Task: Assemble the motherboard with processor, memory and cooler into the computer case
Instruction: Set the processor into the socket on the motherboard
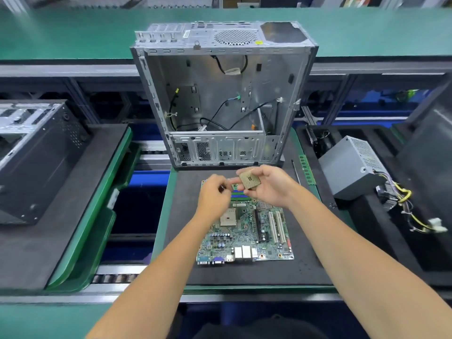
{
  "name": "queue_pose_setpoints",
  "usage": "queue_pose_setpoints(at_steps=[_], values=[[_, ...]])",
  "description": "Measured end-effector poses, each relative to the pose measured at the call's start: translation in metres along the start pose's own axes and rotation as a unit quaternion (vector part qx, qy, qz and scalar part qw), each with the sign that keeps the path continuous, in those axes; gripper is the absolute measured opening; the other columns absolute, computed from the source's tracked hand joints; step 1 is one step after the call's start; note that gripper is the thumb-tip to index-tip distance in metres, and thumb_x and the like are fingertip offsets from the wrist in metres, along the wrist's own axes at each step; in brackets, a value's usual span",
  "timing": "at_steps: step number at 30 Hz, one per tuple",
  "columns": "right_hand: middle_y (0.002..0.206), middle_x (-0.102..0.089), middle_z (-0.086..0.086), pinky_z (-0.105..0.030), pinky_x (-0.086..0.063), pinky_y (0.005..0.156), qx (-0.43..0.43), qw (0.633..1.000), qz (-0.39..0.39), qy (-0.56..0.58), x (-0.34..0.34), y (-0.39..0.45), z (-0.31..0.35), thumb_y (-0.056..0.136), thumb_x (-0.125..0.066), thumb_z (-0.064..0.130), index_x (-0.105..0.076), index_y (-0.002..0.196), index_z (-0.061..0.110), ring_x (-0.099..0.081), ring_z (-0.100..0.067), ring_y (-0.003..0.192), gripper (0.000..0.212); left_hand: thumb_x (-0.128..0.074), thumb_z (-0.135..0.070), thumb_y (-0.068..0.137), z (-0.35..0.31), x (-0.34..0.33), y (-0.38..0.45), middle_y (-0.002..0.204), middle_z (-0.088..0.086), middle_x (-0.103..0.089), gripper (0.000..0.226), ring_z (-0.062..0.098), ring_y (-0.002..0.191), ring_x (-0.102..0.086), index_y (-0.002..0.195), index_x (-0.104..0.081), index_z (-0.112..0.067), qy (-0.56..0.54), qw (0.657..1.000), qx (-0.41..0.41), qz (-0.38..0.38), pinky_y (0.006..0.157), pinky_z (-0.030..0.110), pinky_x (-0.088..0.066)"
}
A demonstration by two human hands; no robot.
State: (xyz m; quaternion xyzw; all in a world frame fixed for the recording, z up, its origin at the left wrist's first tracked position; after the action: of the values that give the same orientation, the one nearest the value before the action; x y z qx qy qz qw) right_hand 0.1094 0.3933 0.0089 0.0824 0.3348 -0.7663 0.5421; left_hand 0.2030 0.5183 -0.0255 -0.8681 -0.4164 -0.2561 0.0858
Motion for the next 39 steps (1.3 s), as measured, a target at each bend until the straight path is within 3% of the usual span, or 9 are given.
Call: queue_pose_setpoints(at_steps=[3,8,19,24,27,32,34,37,39], values=[[0.111,-0.063,-0.028,-0.032,-0.049,0.067,0.039,0.999,0.031,-0.019,-0.019,-0.001,0.010,0.102,-0.033,0.004,-0.053,0.110,0.001,-0.065,-0.025,0.078,0.023,-0.043,0.004,0.078,-0.015,0.016,0.001,0.072,0.005,-0.061,0.024,0.014,0.066,-0.048,0.070,-0.055,-0.015,-0.237,0.966,0.095,-0.031,0.059,0.027,-0.043],[0.092,-0.058,-0.012,-0.027,-0.040,0.058,0.104,0.992,0.037,-0.070,-0.044,-0.001,0.027,0.102,-0.032,0.002,-0.049,0.103,0.009,-0.060,-0.018,0.071,0.018,-0.050,-0.014,0.077,-0.042,0.038,0.001,0.064,0.002,-0.060,0.017,0.013,0.055,-0.051,0.071,-0.066,-0.012,-0.428,0.900,0.080,-0.015,0.051,0.024,-0.041],[0.090,-0.060,-0.009,-0.026,-0.044,0.064,0.156,0.964,0.009,-0.214,-0.062,-0.005,0.032,0.101,-0.041,0.001,-0.050,0.108,0.012,-0.057,-0.019,0.080,0.016,-0.061,-0.007,0.086,-0.045,0.056,-0.002,0.080,0.006,-0.063,0.010,0.014,0.069,-0.054,0.090,-0.069,-0.012,-0.328,0.943,0.033,-0.045,0.060,0.024,-0.044],[0.090,-0.060,-0.011,-0.029,-0.042,0.068,0.153,0.961,0.001,-0.231,-0.064,-0.006,0.032,0.101,-0.043,0.002,-0.046,0.117,0.008,-0.055,-0.024,0.087,0.017,-0.066,-0.018,0.087,-0.047,0.055,-0.002,0.076,-0.002,-0.065,0.007,0.008,0.069,-0.056,0.089,-0.071,-0.014,-0.303,0.952,0.014,-0.039,0.061,0.021,-0.046],[0.091,-0.059,-0.012,-0.028,-0.042,0.066,0.133,0.967,0.016,-0.214,-0.063,-0.006,0.030,0.102,-0.042,0.004,-0.046,0.116,0.009,-0.053,-0.023,0.085,0.015,-0.070,-0.016,0.084,-0.048,0.057,0.001,0.080,0.003,-0.067,0.003,0.016,0.077,-0.058,0.084,-0.073,-0.016,-0.285,0.958,0.014,-0.042,0.073,0.035,-0.051],[0.098,-0.063,-0.009,-0.029,-0.042,0.064,0.089,0.992,0.059,-0.073,-0.059,-0.004,0.026,0.105,-0.034,0.013,-0.052,0.114,0.005,-0.062,-0.022,0.083,0.022,-0.069,-0.015,0.084,-0.046,0.056,0.004,0.084,0.011,-0.067,0.006,0.026,0.084,-0.058,0.081,-0.074,-0.015,-0.340,0.938,0.067,-0.030,0.089,0.054,-0.047],[0.098,-0.066,-0.010,-0.030,-0.043,0.067,0.075,0.993,0.075,-0.052,-0.057,-0.004,0.025,0.104,-0.035,0.015,-0.055,0.116,0.003,-0.065,-0.022,0.082,0.026,-0.069,-0.013,0.084,-0.045,0.055,0.005,0.085,0.012,-0.067,0.006,0.024,0.080,-0.059,0.082,-0.074,-0.012,-0.359,0.930,0.072,-0.023,0.083,0.050,-0.048],[0.101,-0.065,-0.014,-0.030,-0.047,0.072,0.061,0.993,0.091,-0.042,-0.054,-0.002,0.022,0.101,-0.041,0.014,-0.053,0.122,-0.001,-0.065,-0.024,0.085,0.029,-0.069,-0.013,0.083,-0.045,0.055,0.005,0.074,0.007,-0.067,0.006,0.015,0.062,-0.058,0.080,-0.074,-0.011,-0.371,0.926,0.067,-0.011,0.066,0.029,-0.050],[0.101,-0.067,-0.015,-0.029,-0.050,0.072,0.056,0.993,0.099,-0.026,-0.054,-0.002,0.022,0.095,-0.047,0.015,-0.055,0.119,-0.001,-0.066,-0.024,0.086,0.030,-0.070,-0.013,0.083,-0.044,0.054,0.007,0.069,0.006,-0.066,0.007,0.012,0.056,-0.055,0.078,-0.074,-0.012,-0.377,0.924,0.067,-0.003,0.060,0.023,-0.050]])
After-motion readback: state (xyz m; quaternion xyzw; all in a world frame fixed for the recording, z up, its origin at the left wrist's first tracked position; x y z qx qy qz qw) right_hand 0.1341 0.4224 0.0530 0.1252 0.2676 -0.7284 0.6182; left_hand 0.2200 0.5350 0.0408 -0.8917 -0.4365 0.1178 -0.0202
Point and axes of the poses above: each hand's wrist, its own y-axis towards the middle knuckle, its own x-axis out of the back of the hand, z = x × y, the point moved 3 cm from there along y, towards the middle knuckle
